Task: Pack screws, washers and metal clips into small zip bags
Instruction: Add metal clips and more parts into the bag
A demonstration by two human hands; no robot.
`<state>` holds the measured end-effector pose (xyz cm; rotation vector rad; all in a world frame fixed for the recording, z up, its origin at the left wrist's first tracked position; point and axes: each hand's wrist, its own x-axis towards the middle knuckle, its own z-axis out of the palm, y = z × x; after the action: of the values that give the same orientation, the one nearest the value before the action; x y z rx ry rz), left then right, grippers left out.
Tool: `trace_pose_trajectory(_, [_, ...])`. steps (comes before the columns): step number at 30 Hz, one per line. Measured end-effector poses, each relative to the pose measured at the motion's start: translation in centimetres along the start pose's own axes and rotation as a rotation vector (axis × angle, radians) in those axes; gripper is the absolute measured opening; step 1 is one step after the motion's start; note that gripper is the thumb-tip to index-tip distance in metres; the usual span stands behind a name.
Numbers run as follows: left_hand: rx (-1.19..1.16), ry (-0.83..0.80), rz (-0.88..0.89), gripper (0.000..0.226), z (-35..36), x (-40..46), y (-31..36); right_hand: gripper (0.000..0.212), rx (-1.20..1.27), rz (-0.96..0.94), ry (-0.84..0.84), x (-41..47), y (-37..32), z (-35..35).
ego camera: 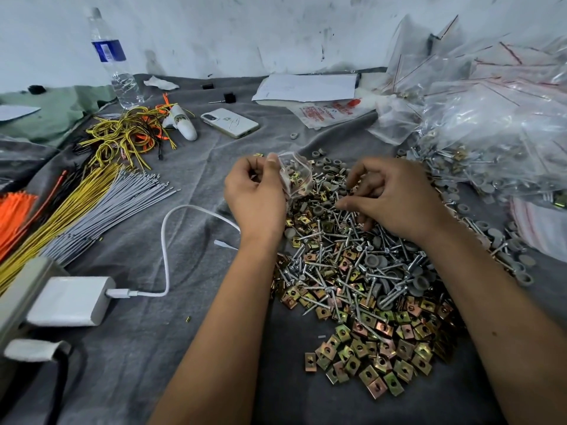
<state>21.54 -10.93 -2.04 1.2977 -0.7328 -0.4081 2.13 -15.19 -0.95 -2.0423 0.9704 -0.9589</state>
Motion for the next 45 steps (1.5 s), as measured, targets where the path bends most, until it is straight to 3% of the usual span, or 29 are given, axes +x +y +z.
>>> trace_pose_trajectory(6, [-0.074,0.065,-0.008,0.026,-0.3,0.5,0.0,0.027,-0.132,-0.033,0.022,0.3,-0.4,0.5])
trace_pose_trajectory(14, [0.111,-0.264,0.037,0.024,0.2,-0.7,0.2,0.012,-0.087,-0.12,0.147,0.1,-1.1,0.2])
trace_pose_trajectory(18, [0.145,-0.302,0.072,0.022,0.5,-0.9,0.3,0.015,-0.087,-0.255,0.137,0.3,-2.6,0.6])
trace_pose_trajectory(23, [0.043,-0.343,0.015,0.025,0.5,-1.0,0.5,0.033,-0.172,-0.319,0.059,0.8,-3.0,1.3])
trace_pose_trajectory(28, [-0.071,-0.357,-0.051,0.023,0.4,-0.9,0.8,0.027,-0.044,-0.288,0.144,0.6,-2.6,0.7])
trace_pose_trajectory(30, [-0.123,-0.351,-0.085,0.02,0.4,-0.9,0.9,0.019,-0.097,-0.328,0.168,0.5,-2.8,0.4])
trace_pose_trajectory(32, [-0.183,-0.336,-0.123,0.019,0.4,-0.8,1.1,0.03,-0.217,-0.352,0.127,0.4,-3.2,0.4])
trace_pose_trajectory(36, [-0.3,-0.314,-0.205,0.025,0.5,-0.8,1.2,0.055,-0.385,-0.225,-0.02,0.4,-3.7,1.3])
trace_pose_trajectory(42, [-0.329,-0.311,-0.192,0.03,0.8,-1.2,1.5,0.013,-0.154,-0.1,0.035,1.0,-4.2,0.0])
trace_pose_trajectory(45, [-0.265,-0.17,-0.144,0.027,0.4,-0.9,1.4,0.007,-0.102,-0.076,0.024,1.8,-4.4,-1.6])
